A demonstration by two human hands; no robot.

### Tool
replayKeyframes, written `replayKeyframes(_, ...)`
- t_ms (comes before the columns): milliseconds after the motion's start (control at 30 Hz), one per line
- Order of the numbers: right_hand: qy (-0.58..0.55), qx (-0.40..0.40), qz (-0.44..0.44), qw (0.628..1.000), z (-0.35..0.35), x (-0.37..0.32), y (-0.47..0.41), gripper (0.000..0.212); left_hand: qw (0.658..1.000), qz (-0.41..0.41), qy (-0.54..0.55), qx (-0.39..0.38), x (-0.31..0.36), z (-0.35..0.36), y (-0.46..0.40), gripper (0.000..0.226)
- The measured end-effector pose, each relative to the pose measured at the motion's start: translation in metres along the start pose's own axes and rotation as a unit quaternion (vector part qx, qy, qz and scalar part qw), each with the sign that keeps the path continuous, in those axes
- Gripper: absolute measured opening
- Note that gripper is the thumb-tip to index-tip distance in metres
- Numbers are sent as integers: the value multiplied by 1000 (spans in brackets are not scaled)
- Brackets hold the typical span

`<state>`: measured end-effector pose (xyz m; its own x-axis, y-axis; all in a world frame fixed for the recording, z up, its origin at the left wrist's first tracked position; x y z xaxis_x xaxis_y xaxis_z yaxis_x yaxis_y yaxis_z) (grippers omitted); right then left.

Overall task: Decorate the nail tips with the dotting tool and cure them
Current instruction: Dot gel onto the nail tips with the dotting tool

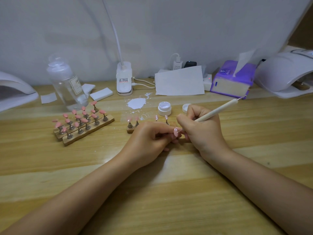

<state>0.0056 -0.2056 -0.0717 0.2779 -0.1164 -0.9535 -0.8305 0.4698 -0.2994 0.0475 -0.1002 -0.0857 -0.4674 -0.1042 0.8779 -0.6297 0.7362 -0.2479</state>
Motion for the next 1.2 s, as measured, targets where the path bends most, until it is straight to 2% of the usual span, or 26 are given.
replayKeyframes(433,-14,-6,1,1000,1,1,0,42,1000,1,-2,6,-2,0,-1,25)
replayKeyframes(900,-9,6,-4,1000,-2,6,-1,41,1000,-2,2,12,-2,0,-1,20)
replayKeyframes(1067,-9,28,-5,1000,-5,8,-3,42,1000,-3,6,13,-1,0,-1,22)
replayKeyframes(1200,-35,80,-6,996,-11,8,-5,45,1000,-13,1,14,-2,0,0,25)
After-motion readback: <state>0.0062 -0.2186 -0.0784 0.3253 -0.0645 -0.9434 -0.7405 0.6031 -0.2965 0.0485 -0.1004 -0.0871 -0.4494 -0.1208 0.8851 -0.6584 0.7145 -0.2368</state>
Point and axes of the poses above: each hand's wrist, its own y-axis away from the middle knuckle, its own z-axis out of the palm, x = y × z, the point moved 5 cm from there along -y, towards the middle knuckle, and after that the axes turned 1 degree about y, right-handed, at the moved point
